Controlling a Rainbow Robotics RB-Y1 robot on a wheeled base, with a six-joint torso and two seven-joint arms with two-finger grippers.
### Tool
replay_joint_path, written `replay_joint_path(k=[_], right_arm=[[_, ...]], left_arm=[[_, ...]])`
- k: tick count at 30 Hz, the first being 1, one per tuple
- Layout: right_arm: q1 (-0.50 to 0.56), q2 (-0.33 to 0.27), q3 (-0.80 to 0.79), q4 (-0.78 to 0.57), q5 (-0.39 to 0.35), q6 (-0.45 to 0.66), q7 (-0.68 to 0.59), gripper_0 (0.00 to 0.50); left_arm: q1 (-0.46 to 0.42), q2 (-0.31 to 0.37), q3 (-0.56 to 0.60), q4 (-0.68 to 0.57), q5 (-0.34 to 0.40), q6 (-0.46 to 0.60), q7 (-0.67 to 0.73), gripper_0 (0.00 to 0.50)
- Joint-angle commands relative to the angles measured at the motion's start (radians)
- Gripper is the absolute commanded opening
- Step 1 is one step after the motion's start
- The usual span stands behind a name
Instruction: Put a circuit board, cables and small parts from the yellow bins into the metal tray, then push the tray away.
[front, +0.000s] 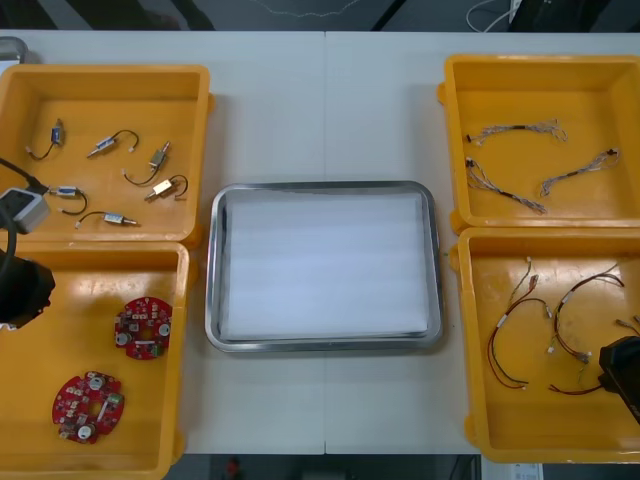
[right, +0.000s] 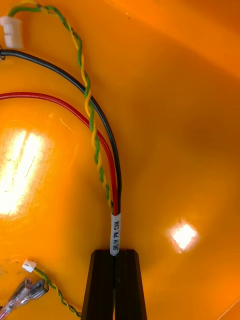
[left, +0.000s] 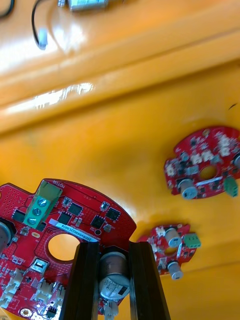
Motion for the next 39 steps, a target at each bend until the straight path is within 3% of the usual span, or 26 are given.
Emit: replay_joint_path(k=[1,7,20,32,39], right_arm=[[0.029,0.010,0.007,0.024,-0.008,-0.011,-0.044,0.000],[0.025,0.004,-0.056,-0.001,-0.073,0.006,-0.039,0.000],[0.023,-0.102,-0.251,-0.154,-0.267,0.267,-0.034,0.000],[-0.024,-0.230,-0.274,-0.320,-0.267,0.472,-0.031,0.000],[-0.103,-0.341,-0.234,-0.391,-0.286,0.501,-0.005,0.000]], left_arm=[[-0.092,0.070,-0.085,-0.049,0.017,0.010,0.128,0.000],[-0.190,0.075,-0.213,-0.059,0.027,0.010,0.157,0.000],[-0.402,0.027,-0.458,-0.057,0.047,0.010,0.228,0.000],[-0.565,-0.108,-0.670,-0.023,0.020,0.010,0.406,0.000],[-0.631,-0.215,-0.799,0.070,-0.092,0.010,0.455,0.000]])
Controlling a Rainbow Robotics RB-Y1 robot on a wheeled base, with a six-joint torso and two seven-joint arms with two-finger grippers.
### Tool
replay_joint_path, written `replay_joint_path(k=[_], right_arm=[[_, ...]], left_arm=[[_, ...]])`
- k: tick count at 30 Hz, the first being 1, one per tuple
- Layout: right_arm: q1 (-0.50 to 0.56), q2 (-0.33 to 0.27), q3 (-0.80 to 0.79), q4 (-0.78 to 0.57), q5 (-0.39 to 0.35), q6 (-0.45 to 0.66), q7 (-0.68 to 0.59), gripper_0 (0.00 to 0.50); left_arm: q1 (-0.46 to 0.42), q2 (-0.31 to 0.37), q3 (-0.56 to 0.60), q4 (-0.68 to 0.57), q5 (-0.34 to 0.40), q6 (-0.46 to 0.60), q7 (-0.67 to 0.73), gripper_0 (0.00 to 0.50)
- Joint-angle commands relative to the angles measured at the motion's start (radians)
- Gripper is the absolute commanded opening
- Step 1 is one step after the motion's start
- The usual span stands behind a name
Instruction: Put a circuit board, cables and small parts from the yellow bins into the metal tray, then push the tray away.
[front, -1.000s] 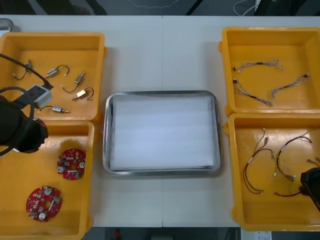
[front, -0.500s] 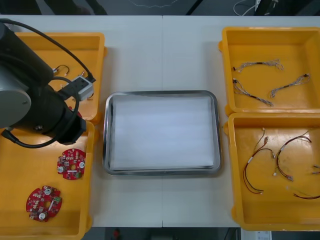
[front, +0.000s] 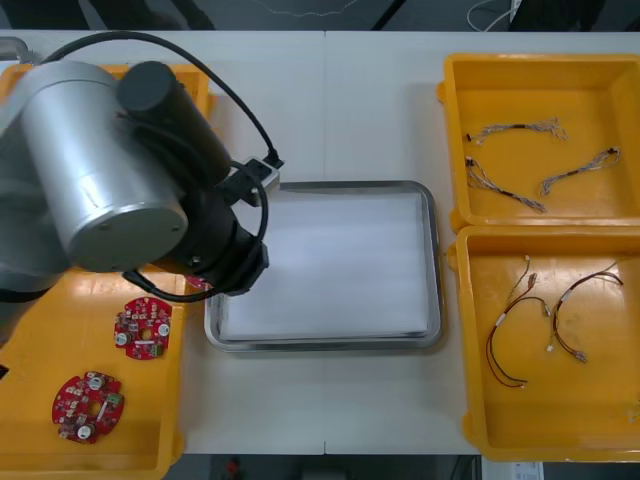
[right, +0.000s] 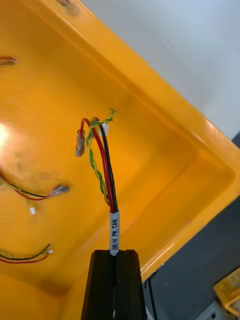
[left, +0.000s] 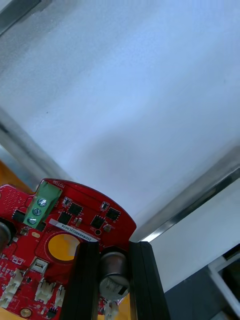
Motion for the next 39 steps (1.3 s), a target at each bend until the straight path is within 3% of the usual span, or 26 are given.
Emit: replay_joint_path(k=[1,7,13,16,23,33,34,35,37,38,39], right_arm=[[-0.068,-0.114,0.019,-0.056,-0.017,0.008,-0.001,0.000],[-0.118,-0.171,0.045,-0.072,-0.078,0.008,0.027,0.000],[-0.169,-0.240,0.053,-0.072,-0.193,0.008,0.064,0.000],[-0.195,-0.280,0.061,-0.072,-0.253,0.008,0.148,0.000],[-0.221,-0.304,0.070,-0.078,-0.276,0.008,0.344,0.000],[-0.266,-0.318,0.140,-0.159,-0.285,0.008,0.530,0.000],[-0.269,-0.318,0.151,-0.164,-0.285,0.008,0.535,0.000],[-0.276,-0.318,0.162,-0.170,-0.287,0.008,0.538,0.000],[-0.286,-0.318,0.177,-0.178,-0.290,0.008,0.539,0.000],[-0.289,-0.318,0.182,-0.181,-0.291,0.008,0.541,0.000],[-0.298,-0.318,0.200,-0.184,-0.296,0.008,0.544,0.000]], left_arm=[[-0.076,-0.084,-0.087,0.061,-0.075,0.007,0.047,0.000],[-0.076,-0.115,-0.151,0.151,-0.103,-0.004,0.074,0.000],[-0.074,-0.120,-0.222,0.203,-0.135,-0.069,0.102,0.000],[-0.074,-0.130,-0.259,0.245,-0.160,-0.124,0.124,0.000],[-0.074,-0.146,-0.319,0.325,-0.193,-0.221,0.153,0.000],[-0.071,-0.140,-0.346,0.326,-0.192,-0.228,0.171,0.014],[-0.070,-0.140,-0.346,0.328,-0.190,-0.228,0.171,0.088],[-0.071,-0.140,-0.346,0.326,-0.190,-0.228,0.174,0.208],[-0.071,-0.138,-0.345,0.326,-0.192,-0.230,0.177,0.336],[-0.071,-0.138,-0.345,0.326,-0.190,-0.228,0.177,0.372],[-0.071,-0.138,-0.345,0.323,-0.196,-0.228,0.183,0.485]])
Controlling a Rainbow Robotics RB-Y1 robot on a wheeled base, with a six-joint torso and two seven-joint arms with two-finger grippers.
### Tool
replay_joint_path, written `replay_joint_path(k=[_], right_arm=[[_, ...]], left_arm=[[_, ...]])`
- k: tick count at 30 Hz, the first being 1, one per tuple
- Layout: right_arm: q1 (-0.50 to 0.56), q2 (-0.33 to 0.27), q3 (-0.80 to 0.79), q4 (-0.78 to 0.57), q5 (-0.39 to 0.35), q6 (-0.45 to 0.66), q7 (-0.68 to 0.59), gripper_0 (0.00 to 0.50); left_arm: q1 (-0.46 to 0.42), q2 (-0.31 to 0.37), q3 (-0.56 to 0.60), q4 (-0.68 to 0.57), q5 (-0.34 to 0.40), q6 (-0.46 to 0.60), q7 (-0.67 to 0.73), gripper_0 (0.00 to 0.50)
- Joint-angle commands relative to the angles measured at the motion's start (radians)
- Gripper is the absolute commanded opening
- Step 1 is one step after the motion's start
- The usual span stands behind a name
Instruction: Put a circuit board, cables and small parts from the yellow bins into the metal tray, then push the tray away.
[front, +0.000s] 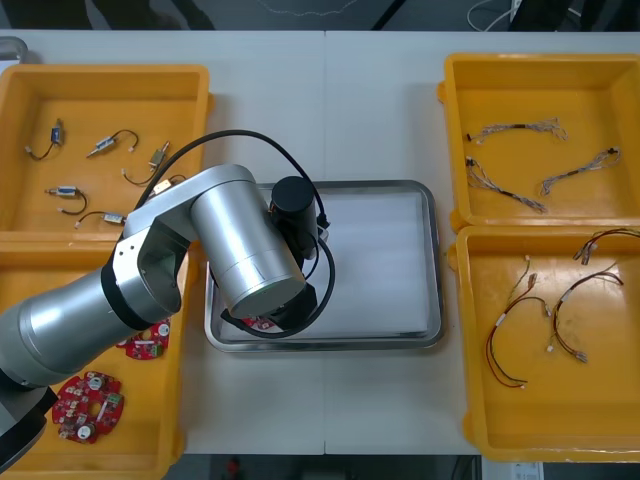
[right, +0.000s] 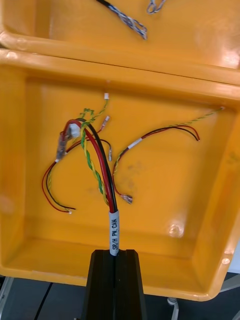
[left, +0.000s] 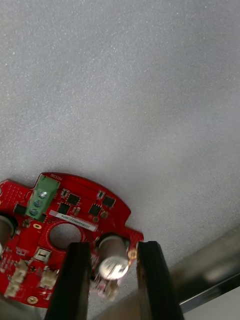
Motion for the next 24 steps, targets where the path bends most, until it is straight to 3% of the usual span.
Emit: replay_joint_path(k=[1,13,19,24], right_arm=[[-0.049,-0.040,0.054,-0.037,-0.018,0.006,0.026,0.000],[-0.076,-0.048,0.089,-0.038,-0.044,0.006,0.069,0.000],[-0.086,-0.048,0.095,-0.038,-0.044,0.006,0.084,0.000],[-0.155,-0.048,0.149,-0.038,-0.072,0.006,0.098,0.000]], left_arm=[[-0.032,-0.018,-0.014,-0.015,-0.014,-0.011,0.122,0.500],[-0.033,-0.018,0.077,-0.086,-0.007,0.036,0.166,0.500],[-0.033,-0.018,0.217,-0.161,0.006,0.145,0.177,0.500],[-0.033,-0.015,0.382,-0.202,0.013,0.224,0.165,0.500]])
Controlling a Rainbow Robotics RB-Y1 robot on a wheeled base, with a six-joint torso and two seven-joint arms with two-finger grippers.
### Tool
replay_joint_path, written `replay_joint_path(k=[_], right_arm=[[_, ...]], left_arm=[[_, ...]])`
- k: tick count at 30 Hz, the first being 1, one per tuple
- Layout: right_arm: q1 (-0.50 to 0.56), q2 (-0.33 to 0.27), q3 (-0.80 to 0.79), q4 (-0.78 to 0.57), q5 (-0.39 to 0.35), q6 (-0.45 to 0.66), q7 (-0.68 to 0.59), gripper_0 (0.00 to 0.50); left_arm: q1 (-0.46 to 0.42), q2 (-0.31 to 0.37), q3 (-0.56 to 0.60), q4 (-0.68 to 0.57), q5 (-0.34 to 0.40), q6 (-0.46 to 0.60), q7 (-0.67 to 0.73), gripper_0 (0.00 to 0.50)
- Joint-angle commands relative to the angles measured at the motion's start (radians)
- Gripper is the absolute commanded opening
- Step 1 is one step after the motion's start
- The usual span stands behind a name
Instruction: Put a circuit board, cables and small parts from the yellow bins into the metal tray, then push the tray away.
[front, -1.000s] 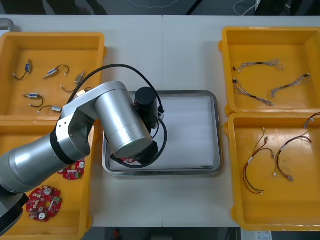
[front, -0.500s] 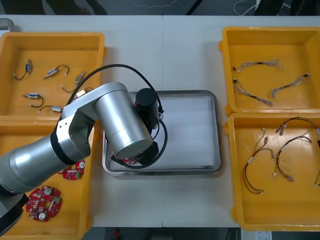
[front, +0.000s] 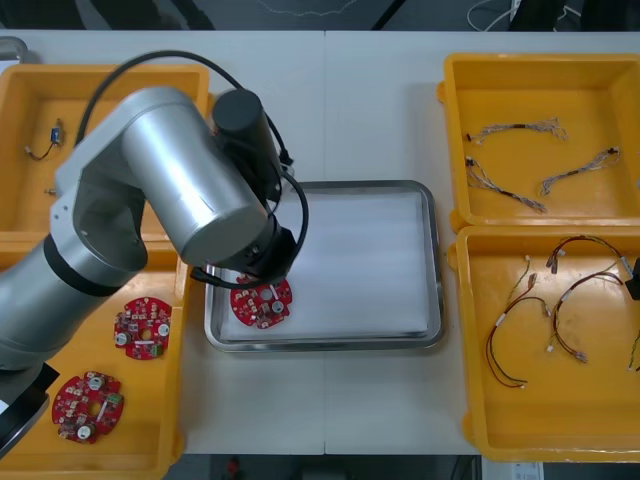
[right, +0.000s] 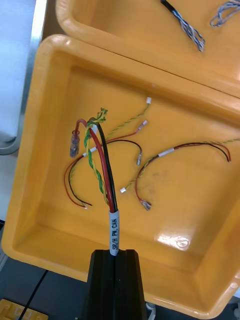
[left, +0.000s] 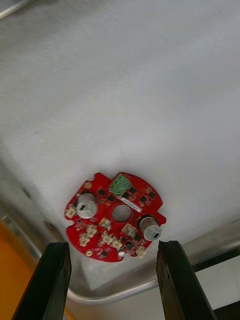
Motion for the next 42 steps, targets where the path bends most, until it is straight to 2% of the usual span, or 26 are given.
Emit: replay_joint_path(k=[1,9,14,18,22,26,30,33,42], right_arm=[[-0.090,-0.044,0.064,-0.026,-0.022,0.004,0.024,0.000],[-0.250,-0.044,0.195,-0.050,-0.047,0.004,0.055,0.000],[-0.345,-0.041,0.304,-0.050,-0.035,0.004,0.075,0.000],[-0.420,-0.028,0.411,-0.050,-0.012,0.004,0.096,0.000],[-0.500,0.027,0.531,-0.050,0.048,0.003,0.116,0.000],[-0.558,0.091,0.621,-0.050,0.120,0.000,0.134,0.000],[-0.587,0.157,0.707,-0.041,0.208,-0.021,0.156,0.000],[-0.606,0.182,0.758,-0.012,0.234,-0.058,0.225,0.000],[-0.643,0.265,0.819,0.120,0.252,-0.113,0.472,0.000]], left_arm=[[-0.035,-0.013,0.144,-0.057,0.013,0.035,0.082,0.500],[-0.033,0.052,0.325,-0.057,0.011,0.035,0.071,0.500],[-0.033,0.082,0.414,-0.019,0.007,0.035,0.058,0.500],[-0.033,0.099,0.485,0.013,-0.044,0.035,-0.001,0.500],[-0.033,0.116,0.571,0.088,-0.067,0.035,-0.117,0.500],[-0.033,0.127,0.632,0.153,-0.079,0.034,-0.173,0.500],[-0.033,0.130,0.673,0.228,-0.153,-0.018,-0.258,0.500],[-0.033,0.130,0.699,0.286,-0.190,-0.076,-0.317,0.500],[-0.033,0.130,0.767,0.420,-0.222,-0.239,-0.416,0.500]])
